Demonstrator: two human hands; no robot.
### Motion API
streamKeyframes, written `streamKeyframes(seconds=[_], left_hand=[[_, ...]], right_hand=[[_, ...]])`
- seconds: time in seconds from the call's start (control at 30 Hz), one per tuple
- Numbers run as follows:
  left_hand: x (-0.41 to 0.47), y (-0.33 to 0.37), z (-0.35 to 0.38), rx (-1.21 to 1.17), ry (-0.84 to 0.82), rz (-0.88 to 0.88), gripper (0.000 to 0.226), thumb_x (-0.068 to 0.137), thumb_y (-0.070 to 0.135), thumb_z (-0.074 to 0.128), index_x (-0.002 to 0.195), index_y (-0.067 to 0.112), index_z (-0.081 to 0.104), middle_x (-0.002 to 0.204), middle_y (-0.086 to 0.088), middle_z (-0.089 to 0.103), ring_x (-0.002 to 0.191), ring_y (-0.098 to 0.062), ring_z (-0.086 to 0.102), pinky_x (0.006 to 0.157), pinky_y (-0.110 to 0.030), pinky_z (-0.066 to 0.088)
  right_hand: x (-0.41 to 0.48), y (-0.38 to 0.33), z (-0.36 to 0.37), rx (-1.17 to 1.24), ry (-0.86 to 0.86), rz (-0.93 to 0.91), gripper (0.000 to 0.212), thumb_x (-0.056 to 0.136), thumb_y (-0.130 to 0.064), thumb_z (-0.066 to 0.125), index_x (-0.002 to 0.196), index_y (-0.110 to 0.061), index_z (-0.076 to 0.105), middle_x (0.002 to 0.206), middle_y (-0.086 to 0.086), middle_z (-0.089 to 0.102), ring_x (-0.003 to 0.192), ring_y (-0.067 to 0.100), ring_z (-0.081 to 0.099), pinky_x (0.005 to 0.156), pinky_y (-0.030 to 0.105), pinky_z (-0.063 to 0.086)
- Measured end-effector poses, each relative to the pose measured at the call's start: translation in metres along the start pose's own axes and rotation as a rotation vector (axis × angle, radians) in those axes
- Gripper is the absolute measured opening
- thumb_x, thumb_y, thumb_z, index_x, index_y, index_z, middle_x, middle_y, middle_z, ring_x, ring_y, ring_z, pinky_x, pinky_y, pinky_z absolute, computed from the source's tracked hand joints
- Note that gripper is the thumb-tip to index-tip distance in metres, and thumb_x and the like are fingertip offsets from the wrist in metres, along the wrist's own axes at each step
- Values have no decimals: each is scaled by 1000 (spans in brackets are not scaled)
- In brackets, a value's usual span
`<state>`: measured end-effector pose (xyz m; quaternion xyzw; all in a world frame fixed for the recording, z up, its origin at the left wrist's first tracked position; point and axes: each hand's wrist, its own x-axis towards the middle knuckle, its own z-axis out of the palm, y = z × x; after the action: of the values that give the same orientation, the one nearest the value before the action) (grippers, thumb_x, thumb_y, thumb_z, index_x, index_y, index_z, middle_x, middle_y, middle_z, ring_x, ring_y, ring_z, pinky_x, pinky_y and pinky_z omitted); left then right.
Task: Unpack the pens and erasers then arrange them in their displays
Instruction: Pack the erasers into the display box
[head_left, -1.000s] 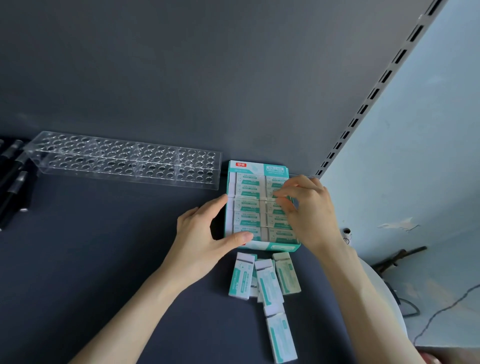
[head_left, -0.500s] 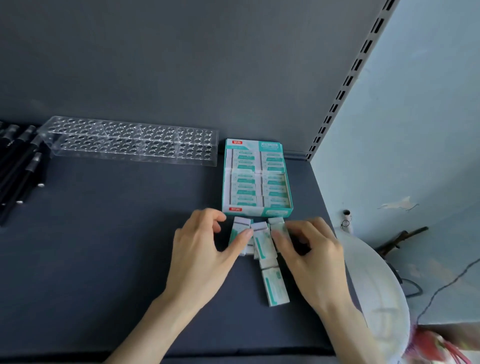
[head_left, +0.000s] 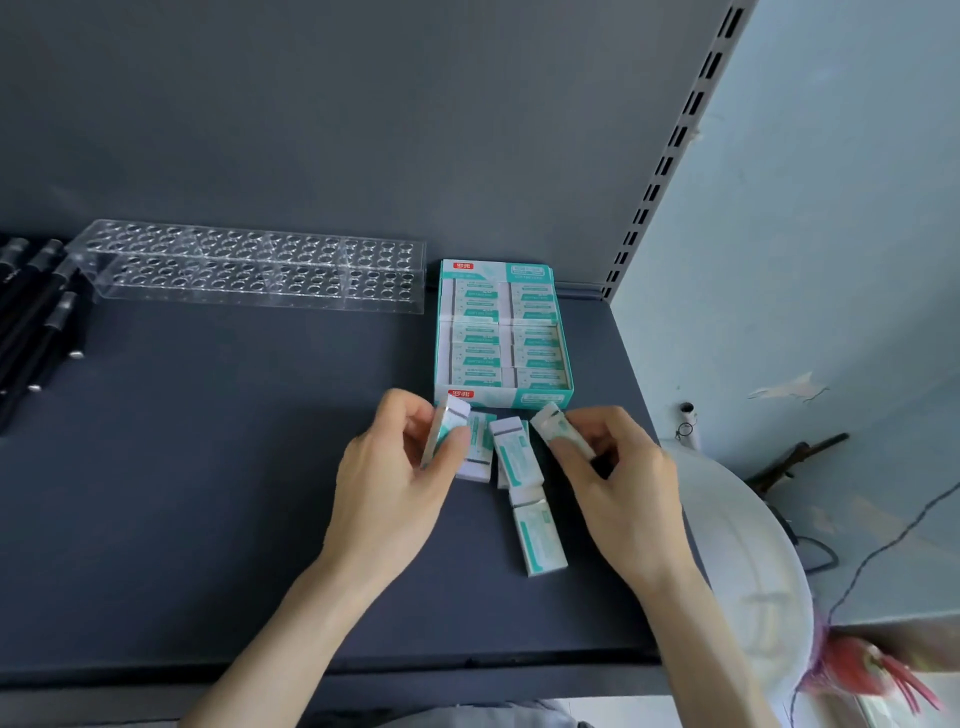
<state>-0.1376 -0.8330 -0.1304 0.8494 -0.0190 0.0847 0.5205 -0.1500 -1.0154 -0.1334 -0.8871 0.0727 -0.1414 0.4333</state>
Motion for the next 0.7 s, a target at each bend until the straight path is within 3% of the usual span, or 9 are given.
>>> streamKeyframes(seconds=[0.07, 0.17, 0.23, 0.33, 0.5, 0.7], left_hand=[[0, 1, -2, -112, -14, -15, 19, 87, 32, 61, 83, 20, 47, 70, 14, 61, 56, -6, 53, 51, -15, 41], [2, 7, -3, -303, -78, -35, 15, 93, 26, 57, 90, 21, 43, 80, 2, 67, 67, -18, 61, 62, -30, 52], [9, 14, -2, -415, -120, -31, 10, 93, 18, 56, 97, 20, 46, 74, 8, 66, 61, -7, 58, 58, -18, 48], [26, 25, -1, -536, -223, -75, 24, 83, 33, 67, 100, 18, 60, 61, 22, 59, 55, 5, 53, 53, -6, 39], [51, 23, -1, -578, -256, -122, 19, 87, 27, 65, 101, 14, 70, 51, 22, 55, 49, 5, 51, 47, -5, 35], [73, 18, -10, -580, -256, -109, 4, 89, 16, 63, 87, 17, 66, 56, 21, 61, 52, 7, 56, 49, -3, 38]], right_hand=[[0, -1, -2, 116, 15, 26, 13, 83, -19, 69, 91, -27, 64, 87, -10, 67, 76, 6, 59, 65, 13, 45], [3, -9, -5, 285, 23, 21, 21, 81, -15, 71, 88, -33, 65, 89, -13, 68, 80, 2, 62, 65, 6, 44], [10, -17, -6, 325, -12, -39, 20, 81, -13, 71, 84, -32, 65, 87, -11, 69, 81, 4, 64, 68, 7, 45], [24, -32, -3, 366, -110, -126, 17, 83, -11, 69, 84, -28, 66, 87, -11, 69, 82, 6, 65, 69, 10, 47], [42, -50, 7, 345, -184, -264, 23, 81, -8, 70, 90, -30, 69, 97, -12, 65, 93, 6, 63, 72, 15, 51], [69, -47, 14, 395, -232, -103, 22, 81, -6, 70, 80, -28, 67, 93, -1, 68, 77, 5, 65, 64, 13, 49]])
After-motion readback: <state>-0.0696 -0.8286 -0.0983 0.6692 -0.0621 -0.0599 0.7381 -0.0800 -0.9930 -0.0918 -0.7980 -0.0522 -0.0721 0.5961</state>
